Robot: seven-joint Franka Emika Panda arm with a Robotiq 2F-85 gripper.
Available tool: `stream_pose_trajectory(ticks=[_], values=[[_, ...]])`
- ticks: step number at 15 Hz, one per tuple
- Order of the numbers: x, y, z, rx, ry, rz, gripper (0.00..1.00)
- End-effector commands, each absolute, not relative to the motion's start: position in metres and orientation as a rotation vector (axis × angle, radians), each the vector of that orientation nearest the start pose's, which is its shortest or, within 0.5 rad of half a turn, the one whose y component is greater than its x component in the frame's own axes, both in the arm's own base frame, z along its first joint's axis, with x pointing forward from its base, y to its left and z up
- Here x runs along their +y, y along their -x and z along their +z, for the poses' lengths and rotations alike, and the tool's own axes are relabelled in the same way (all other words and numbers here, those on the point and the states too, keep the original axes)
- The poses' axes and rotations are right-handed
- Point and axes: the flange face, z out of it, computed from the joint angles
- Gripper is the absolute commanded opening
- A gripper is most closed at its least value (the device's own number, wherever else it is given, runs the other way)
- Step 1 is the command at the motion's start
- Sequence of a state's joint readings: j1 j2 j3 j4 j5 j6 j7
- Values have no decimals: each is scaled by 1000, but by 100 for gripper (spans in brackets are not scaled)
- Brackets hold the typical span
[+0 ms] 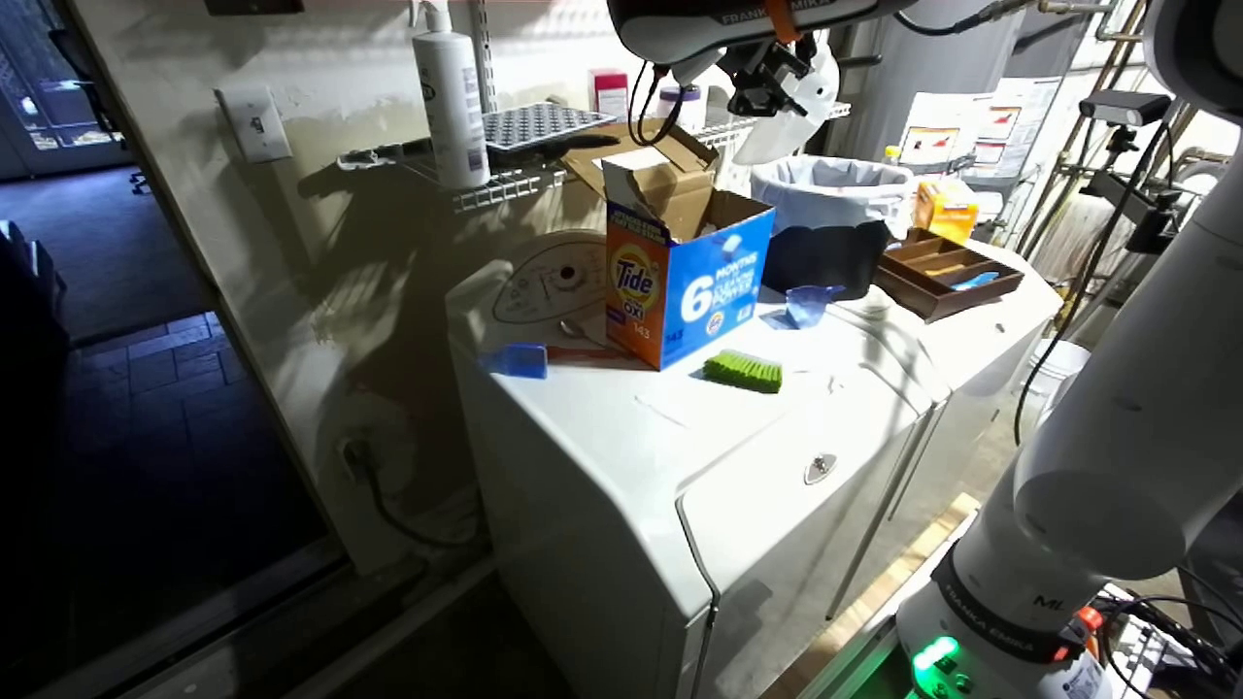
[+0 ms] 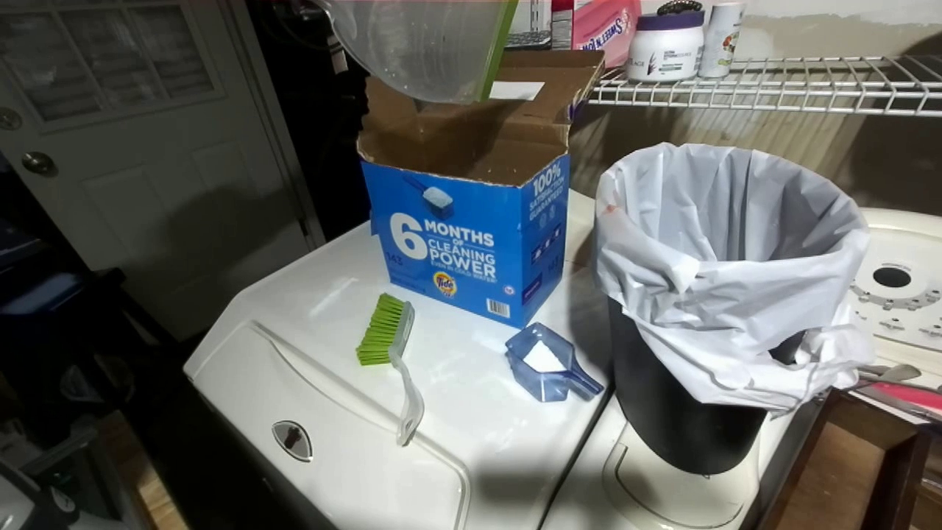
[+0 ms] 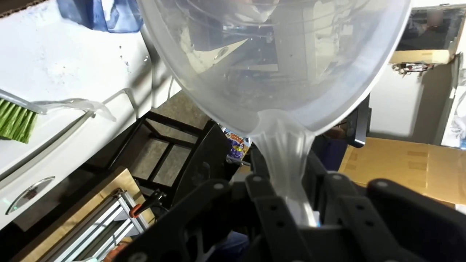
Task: Pour the washing powder on the pan into the box
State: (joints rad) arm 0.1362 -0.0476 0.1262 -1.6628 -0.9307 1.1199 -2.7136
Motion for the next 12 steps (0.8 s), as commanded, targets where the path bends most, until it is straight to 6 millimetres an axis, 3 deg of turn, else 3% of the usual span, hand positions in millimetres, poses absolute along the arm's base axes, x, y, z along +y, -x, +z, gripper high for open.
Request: stream_pose_trajectory(ticks=[1,2,4,5,7,8,10,12], values=[[23,-495,650,2762,-554,-1637,7],[27,-494,650,2782,-497,-1615,7],[22,-494,653,2692,-614,-1680,7],[32,-489,654,2766,-478,-1620,7],[25,-492,657,2628,-636,-1713,7],[31,-489,656,2703,-541,-1663,7],[28,-491,658,2623,-623,-1723,7],[32,-491,655,2658,-561,-1701,7]])
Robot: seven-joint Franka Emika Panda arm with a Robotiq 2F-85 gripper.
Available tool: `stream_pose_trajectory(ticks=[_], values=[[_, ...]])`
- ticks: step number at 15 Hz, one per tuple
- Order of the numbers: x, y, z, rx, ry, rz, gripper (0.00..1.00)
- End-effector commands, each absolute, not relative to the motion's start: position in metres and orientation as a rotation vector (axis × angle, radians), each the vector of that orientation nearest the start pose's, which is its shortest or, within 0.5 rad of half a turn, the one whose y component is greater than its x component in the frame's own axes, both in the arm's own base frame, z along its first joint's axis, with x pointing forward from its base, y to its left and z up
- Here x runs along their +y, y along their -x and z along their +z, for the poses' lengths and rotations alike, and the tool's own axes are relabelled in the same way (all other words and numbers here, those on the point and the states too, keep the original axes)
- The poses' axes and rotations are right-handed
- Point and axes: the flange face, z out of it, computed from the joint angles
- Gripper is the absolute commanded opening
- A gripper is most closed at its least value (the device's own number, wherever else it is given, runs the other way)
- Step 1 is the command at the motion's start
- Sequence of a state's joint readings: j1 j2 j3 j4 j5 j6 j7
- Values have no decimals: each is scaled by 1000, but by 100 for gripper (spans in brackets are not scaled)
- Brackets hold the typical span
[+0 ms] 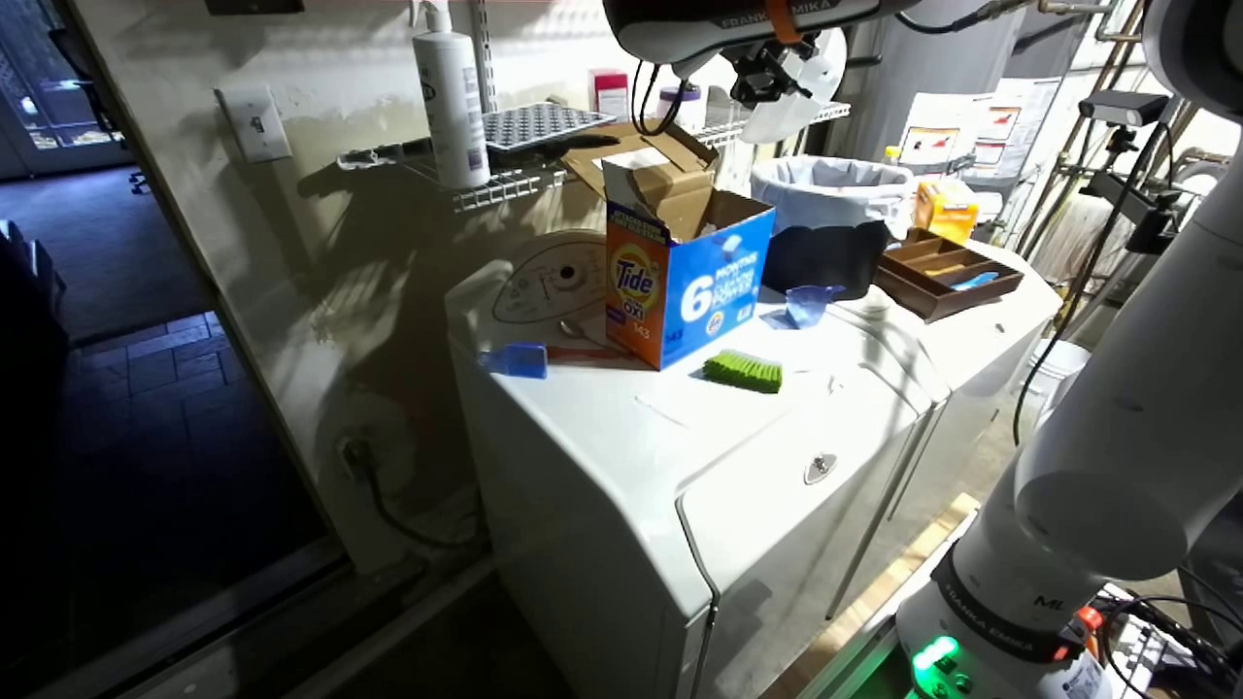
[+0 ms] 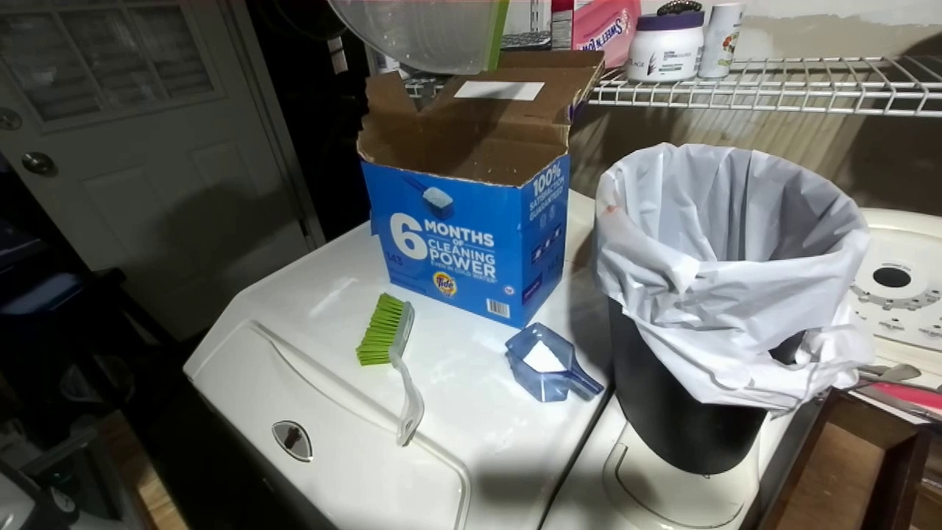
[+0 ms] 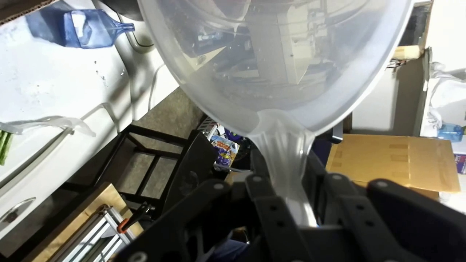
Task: Pour the washing powder on the pan into the box
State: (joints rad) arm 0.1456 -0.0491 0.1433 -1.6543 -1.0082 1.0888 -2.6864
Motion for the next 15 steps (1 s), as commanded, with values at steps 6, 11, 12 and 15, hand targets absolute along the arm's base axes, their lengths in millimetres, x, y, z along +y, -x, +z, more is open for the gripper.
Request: stream_pose_trajectory(ticks=[6,11,12,15], values=[[34,-490,658,2678,-497,-1717,7],[16,-497,659,2583,-666,-1779,7],[21,-494,657,2664,-576,-1724,7],[22,-491,659,2681,-544,-1719,7]])
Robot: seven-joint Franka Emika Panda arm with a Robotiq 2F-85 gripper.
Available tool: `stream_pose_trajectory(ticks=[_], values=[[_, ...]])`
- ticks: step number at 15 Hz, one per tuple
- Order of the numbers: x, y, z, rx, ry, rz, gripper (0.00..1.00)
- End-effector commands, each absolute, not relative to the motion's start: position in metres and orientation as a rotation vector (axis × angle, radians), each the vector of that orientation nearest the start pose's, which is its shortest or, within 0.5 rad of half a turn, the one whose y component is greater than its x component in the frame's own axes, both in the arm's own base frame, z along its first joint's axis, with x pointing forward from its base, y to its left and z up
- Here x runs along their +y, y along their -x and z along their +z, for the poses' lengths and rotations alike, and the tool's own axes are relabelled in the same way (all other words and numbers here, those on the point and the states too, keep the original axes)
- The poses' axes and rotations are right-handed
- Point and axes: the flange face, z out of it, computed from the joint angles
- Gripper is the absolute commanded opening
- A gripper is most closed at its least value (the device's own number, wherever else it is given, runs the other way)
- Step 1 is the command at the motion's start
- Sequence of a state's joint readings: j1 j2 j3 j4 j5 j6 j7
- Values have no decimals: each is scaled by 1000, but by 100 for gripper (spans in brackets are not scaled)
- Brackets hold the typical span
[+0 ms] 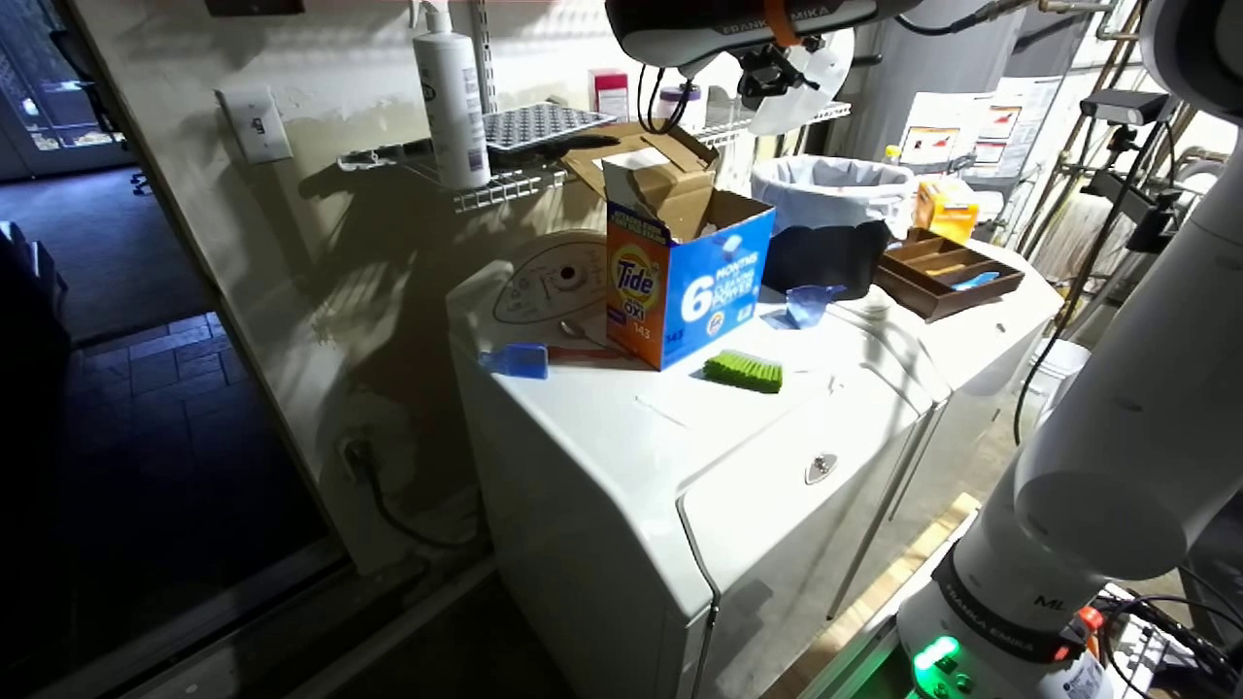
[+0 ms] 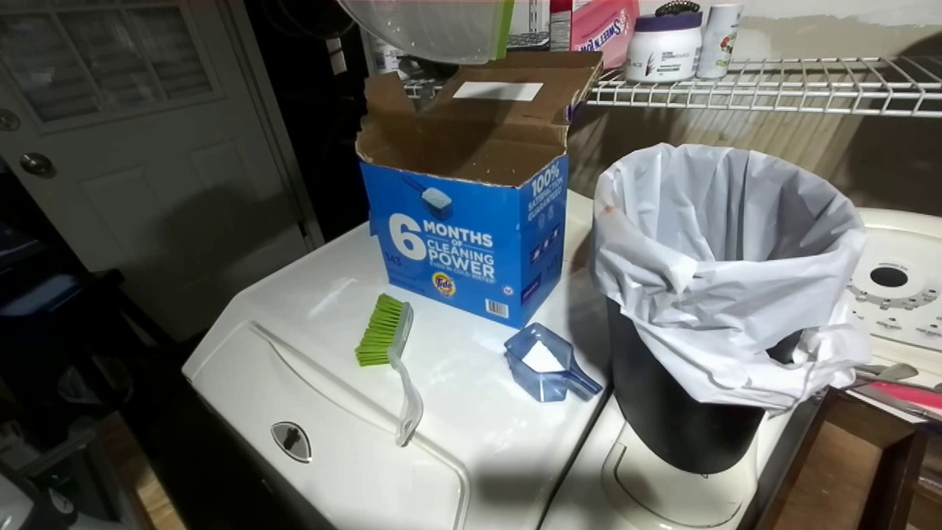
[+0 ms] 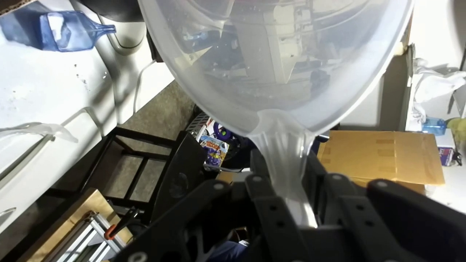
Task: Pour the washing powder on the pan into the box
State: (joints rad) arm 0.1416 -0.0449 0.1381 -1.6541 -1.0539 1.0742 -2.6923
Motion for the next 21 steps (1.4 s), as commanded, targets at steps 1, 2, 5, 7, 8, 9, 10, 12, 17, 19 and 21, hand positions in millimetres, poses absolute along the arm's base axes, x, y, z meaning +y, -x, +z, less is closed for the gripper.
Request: stream_pose_trajectory(ticks=[1,2,5,7,8,9,10,12,17,19,21], values=[[22,-491,660,2639,-582,-1742,7],[19,-491,663,2632,-617,-1748,7],[19,-491,663,2628,-617,-1713,7],[25,-489,665,2590,-609,-1732,7],[23,-487,666,2588,-624,-1737,7],[30,-485,665,2672,-515,-1672,7],[28,-485,667,2592,-602,-1720,7],[27,-484,670,2599,-642,-1680,7],[28,-477,671,2569,-879,-1552,7],[29,-473,669,2577,-971,-1485,7],[33,-470,667,2610,-1069,-1377,7]])
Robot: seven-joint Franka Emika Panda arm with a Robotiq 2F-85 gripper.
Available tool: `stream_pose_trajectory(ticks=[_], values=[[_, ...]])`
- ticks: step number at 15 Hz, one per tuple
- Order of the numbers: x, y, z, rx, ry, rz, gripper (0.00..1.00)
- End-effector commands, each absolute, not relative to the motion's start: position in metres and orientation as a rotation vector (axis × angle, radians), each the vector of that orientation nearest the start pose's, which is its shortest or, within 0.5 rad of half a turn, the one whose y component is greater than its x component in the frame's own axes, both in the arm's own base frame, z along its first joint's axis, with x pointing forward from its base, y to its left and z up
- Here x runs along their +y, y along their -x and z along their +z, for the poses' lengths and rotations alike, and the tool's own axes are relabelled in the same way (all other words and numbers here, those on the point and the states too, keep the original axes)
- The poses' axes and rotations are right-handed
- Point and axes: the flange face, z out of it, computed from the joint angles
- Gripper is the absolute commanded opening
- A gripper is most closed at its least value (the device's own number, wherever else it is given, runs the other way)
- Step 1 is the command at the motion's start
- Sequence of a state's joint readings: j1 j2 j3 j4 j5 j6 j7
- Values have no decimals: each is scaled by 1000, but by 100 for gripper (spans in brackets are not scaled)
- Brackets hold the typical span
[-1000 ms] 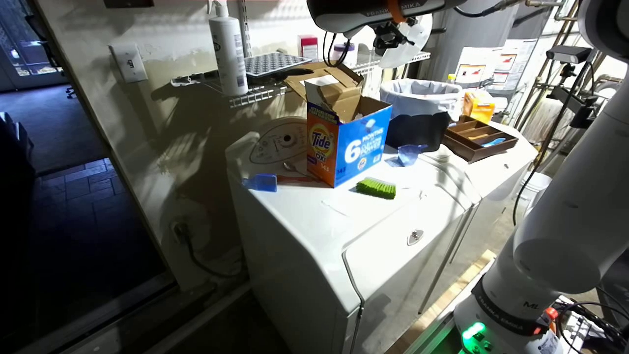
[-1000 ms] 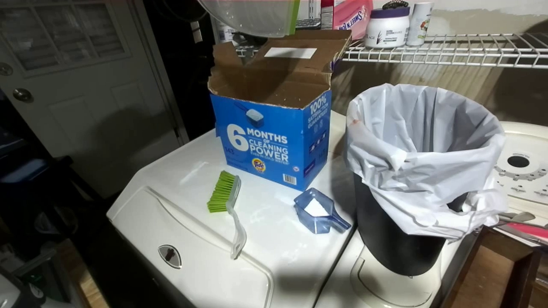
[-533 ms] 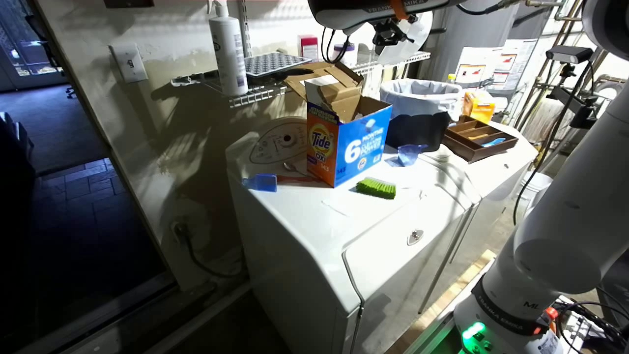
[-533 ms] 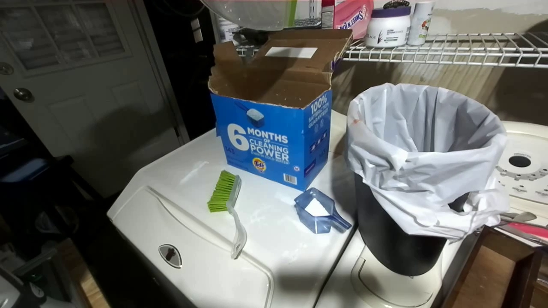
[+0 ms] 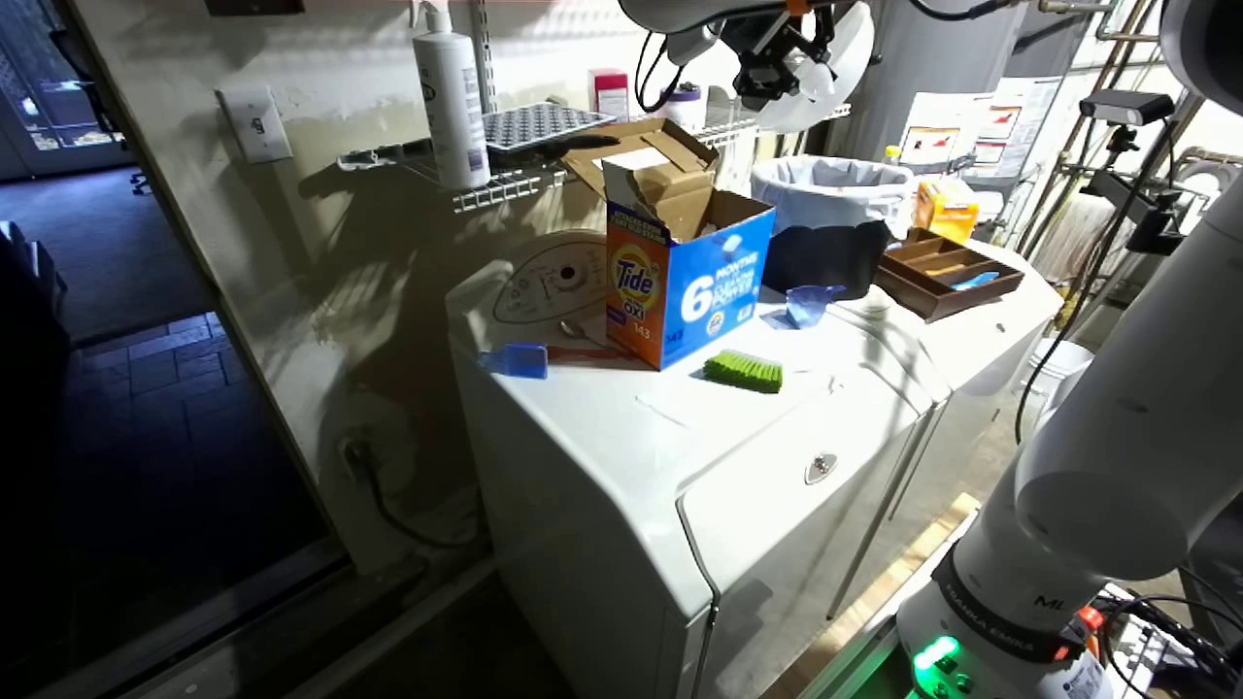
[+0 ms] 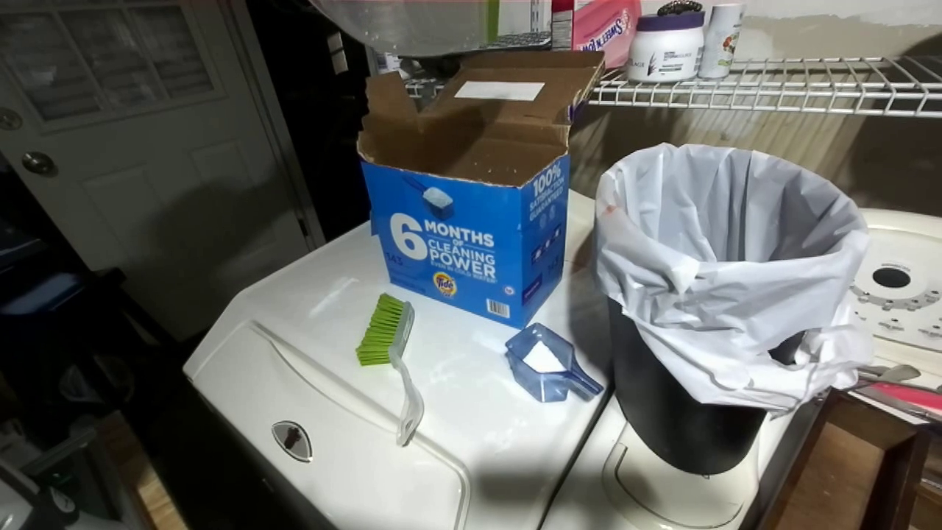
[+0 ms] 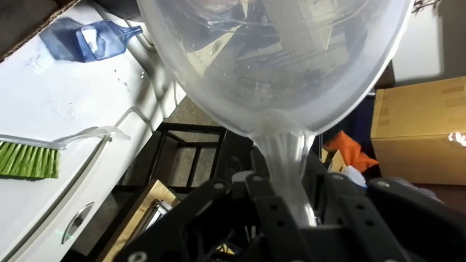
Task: Pour the washing powder on the pan into the box
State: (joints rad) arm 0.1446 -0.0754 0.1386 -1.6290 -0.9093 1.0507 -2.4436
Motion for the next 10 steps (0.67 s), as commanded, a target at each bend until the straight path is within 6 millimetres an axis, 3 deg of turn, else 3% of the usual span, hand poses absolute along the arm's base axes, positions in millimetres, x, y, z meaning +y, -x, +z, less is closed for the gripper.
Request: stream_pose_trajectory(ticks=[1,10], values=[[35,-468,666,2621,-1119,-1329,7],[36,-451,667,2447,-1600,-1043,7]])
